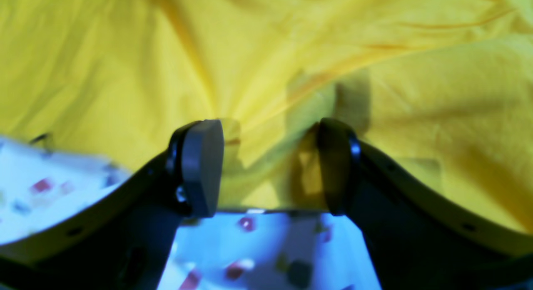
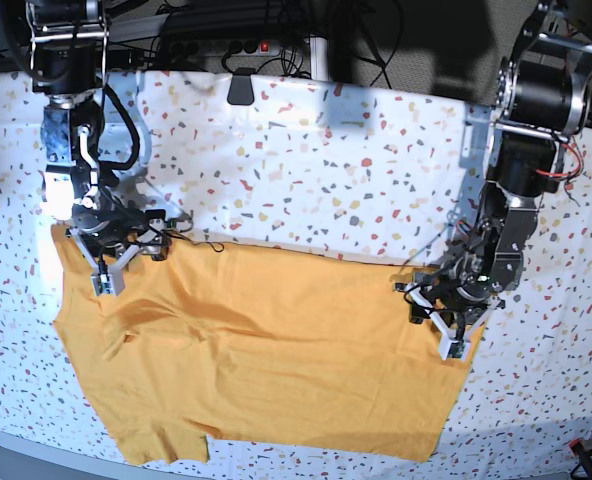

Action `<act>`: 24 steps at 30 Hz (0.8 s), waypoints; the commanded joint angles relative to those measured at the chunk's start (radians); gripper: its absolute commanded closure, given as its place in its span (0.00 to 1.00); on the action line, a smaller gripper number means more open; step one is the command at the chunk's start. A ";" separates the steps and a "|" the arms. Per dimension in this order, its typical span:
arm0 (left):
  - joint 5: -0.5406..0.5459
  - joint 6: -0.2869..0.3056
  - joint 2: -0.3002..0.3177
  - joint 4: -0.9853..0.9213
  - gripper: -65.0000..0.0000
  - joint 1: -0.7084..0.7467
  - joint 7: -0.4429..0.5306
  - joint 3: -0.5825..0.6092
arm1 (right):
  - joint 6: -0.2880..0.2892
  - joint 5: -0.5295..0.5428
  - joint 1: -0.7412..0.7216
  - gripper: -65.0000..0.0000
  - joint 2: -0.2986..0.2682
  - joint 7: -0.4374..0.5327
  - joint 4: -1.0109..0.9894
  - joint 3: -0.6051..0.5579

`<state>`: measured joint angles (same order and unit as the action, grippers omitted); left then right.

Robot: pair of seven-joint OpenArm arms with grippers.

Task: Fold the T-shirt properly
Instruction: 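Drag the shirt back toward the robot with both grippers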

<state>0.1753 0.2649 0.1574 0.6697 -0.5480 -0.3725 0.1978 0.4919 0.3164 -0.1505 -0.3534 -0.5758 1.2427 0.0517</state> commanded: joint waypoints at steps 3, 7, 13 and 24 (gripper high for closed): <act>0.001 0.000 0.007 0.037 0.62 0.009 -0.137 0.000 | 0.021 0.010 -0.012 0.44 -0.007 -0.018 0.056 0.003; 0.000 0.000 0.007 0.051 0.62 0.051 -0.150 0.000 | 0.021 0.010 -0.004 0.45 -0.007 -0.019 0.061 0.003; 0.001 -0.003 0.024 0.069 0.62 0.151 -0.148 0.000 | 0.042 0.010 0.034 0.44 -0.006 -0.017 0.062 0.034; 0.000 -0.072 0.104 0.446 0.62 0.382 -0.204 0.000 | 0.194 0.085 0.082 0.45 -0.007 -0.054 0.066 0.189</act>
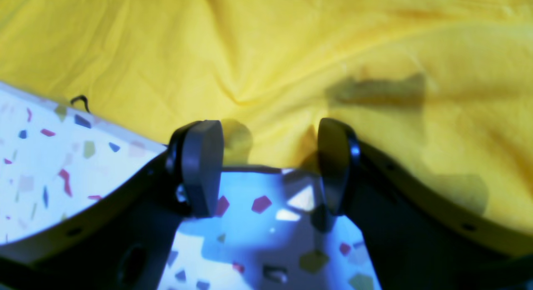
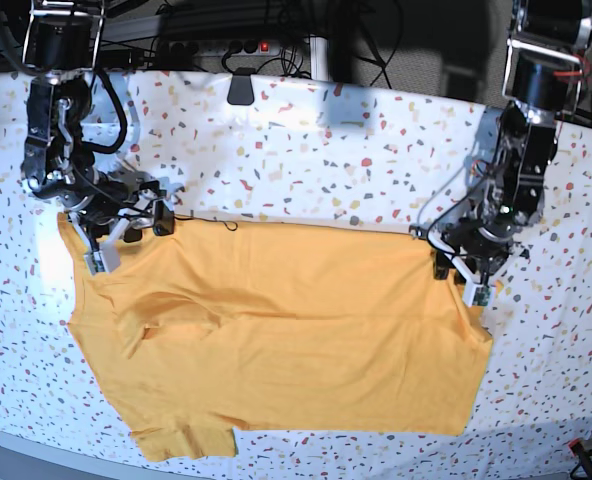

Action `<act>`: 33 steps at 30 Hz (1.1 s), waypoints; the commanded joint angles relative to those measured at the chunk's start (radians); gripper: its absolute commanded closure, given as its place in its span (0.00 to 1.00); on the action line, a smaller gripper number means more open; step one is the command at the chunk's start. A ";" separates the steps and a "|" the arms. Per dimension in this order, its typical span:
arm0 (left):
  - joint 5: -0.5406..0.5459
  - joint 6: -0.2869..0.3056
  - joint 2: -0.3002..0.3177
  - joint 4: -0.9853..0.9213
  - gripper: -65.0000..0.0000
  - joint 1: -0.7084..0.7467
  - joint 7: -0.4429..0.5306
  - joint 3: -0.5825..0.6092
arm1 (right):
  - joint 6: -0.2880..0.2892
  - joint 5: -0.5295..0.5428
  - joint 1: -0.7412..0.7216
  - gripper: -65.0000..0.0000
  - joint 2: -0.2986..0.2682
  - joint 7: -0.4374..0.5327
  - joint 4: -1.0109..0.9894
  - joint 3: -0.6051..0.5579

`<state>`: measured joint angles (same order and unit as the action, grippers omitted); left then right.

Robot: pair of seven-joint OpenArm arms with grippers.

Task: Fold the T-shirt properly
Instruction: 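Drag the shirt back toward the robot with both grippers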

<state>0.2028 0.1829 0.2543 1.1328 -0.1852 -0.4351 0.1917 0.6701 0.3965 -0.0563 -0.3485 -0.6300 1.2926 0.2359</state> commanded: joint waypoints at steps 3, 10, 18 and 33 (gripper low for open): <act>-0.027 0.003 0.007 0.050 0.62 0.069 -0.156 0.006 | 0.028 0.005 0.013 0.45 -0.014 -0.015 0.043 0.018; -0.027 0.000 0.007 0.126 0.62 0.139 -0.212 0.006 | 0.028 0.008 0.144 0.45 -0.047 -0.014 0.158 0.020; -0.028 0.000 0.007 0.204 0.62 0.182 -0.192 0.006 | 0.028 0.064 0.213 0.45 -0.069 0.036 0.278 0.050; -0.027 0.000 0.007 0.223 0.62 0.180 -0.152 0.006 | -0.027 -0.227 -0.231 0.45 -0.032 0.180 -0.182 -0.048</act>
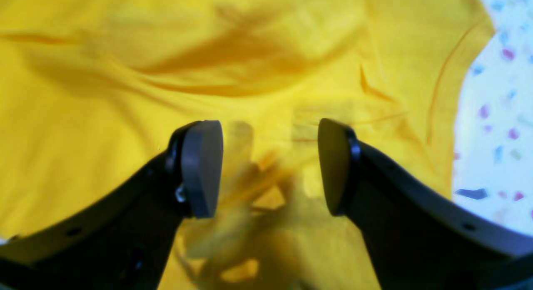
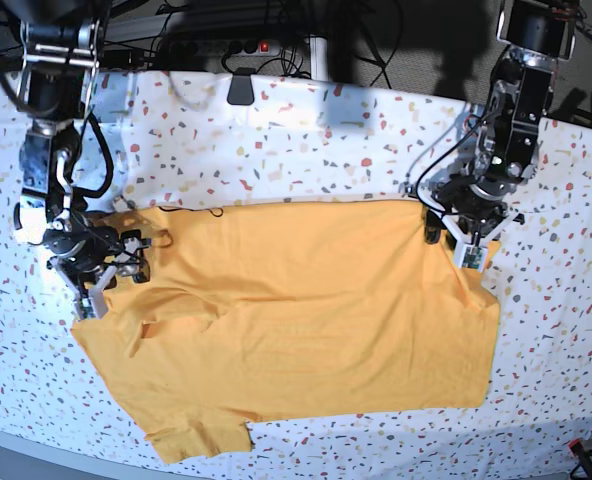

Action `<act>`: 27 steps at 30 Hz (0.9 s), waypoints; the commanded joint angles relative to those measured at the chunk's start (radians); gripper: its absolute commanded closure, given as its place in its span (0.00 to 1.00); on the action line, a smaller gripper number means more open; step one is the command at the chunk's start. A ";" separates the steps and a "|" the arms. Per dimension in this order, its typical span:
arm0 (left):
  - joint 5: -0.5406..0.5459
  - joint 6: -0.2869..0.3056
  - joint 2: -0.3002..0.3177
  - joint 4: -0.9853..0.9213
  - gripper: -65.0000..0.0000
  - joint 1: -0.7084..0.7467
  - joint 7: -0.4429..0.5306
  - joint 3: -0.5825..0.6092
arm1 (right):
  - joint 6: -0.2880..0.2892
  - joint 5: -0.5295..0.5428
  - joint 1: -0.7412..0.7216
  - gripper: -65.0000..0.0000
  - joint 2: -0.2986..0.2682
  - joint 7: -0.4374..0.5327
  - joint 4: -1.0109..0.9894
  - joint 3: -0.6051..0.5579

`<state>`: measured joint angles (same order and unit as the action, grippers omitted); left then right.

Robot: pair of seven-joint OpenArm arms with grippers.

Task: Fold the T-shirt properly
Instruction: 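Drag the shirt back toward the robot with both grippers, then pull the shirt further toward the robot, spreading it flat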

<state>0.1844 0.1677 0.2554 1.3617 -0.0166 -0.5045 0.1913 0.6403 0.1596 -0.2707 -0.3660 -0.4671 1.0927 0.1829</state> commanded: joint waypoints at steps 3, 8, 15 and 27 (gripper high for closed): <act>-0.009 0.015 0.006 -0.006 0.62 0.011 -0.100 0.006 | 0.002 0.001 -0.024 0.45 -0.030 0.010 -0.068 -0.018; -0.009 0.015 0.009 -0.006 0.62 0.018 -0.116 0.006 | 0.000 0.082 0.038 0.45 -0.082 -0.013 -0.054 -0.018; -0.009 0.015 0.008 0.010 0.62 0.039 -0.116 0.006 | 0.003 0.113 0.159 0.45 -0.122 -0.032 -0.004 -0.018; -0.009 0.015 0.008 0.153 0.62 0.123 -0.111 0.006 | 0.003 0.114 0.353 0.45 -0.130 -0.030 0.109 0.040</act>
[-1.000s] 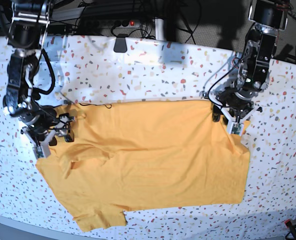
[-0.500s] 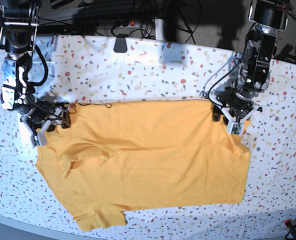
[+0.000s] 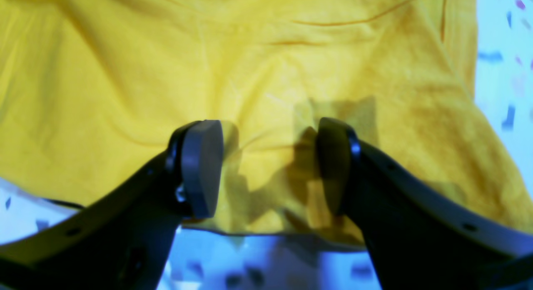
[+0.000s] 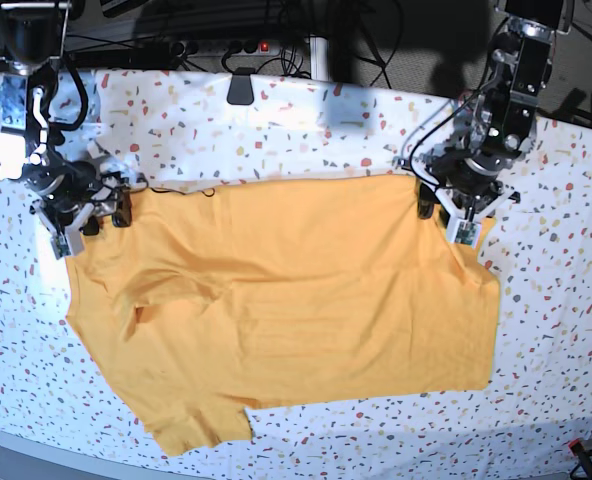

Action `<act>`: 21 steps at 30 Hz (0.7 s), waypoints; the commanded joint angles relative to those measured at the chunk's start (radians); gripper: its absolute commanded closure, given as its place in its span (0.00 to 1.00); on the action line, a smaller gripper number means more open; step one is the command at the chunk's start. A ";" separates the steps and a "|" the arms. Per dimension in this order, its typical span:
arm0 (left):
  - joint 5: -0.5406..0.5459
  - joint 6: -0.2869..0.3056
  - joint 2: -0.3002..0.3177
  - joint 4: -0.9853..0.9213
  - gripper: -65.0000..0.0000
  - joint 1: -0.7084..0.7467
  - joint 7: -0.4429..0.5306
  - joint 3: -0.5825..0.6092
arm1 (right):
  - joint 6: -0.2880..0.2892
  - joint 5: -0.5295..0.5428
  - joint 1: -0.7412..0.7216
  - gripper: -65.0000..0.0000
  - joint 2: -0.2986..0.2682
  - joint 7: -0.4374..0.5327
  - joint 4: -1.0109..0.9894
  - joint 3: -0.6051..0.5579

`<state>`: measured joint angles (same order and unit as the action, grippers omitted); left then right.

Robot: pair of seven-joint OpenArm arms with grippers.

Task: Fold the T-shirt properly
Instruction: 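Pull the shirt further toward the robot, spreading it flat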

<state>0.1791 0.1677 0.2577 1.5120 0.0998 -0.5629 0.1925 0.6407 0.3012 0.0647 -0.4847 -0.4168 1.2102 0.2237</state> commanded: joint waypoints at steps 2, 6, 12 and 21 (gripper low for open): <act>-0.004 0.015 0.006 0.005 0.62 0.018 -0.053 0.005 | 0.003 -0.027 0.064 0.45 -0.011 -0.080 0.023 0.029; -0.004 0.015 0.006 0.005 0.62 0.039 -0.058 0.005 | 0.003 -0.027 0.154 0.45 -0.011 -0.080 0.091 0.084; -0.006 -0.032 0.006 0.034 0.62 0.101 -0.107 0.005 | 0.003 -0.027 0.265 0.45 -0.011 -0.086 0.163 0.134; -0.022 -0.052 0.006 0.214 0.62 0.226 -0.111 0.005 | 0.002 -0.027 0.386 0.45 -0.011 -0.106 0.237 0.146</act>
<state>0.1562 0.1097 0.2600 1.7226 0.3180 -0.6228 0.1944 0.6395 0.3279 0.4282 -0.4881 -0.4156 1.4555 0.3729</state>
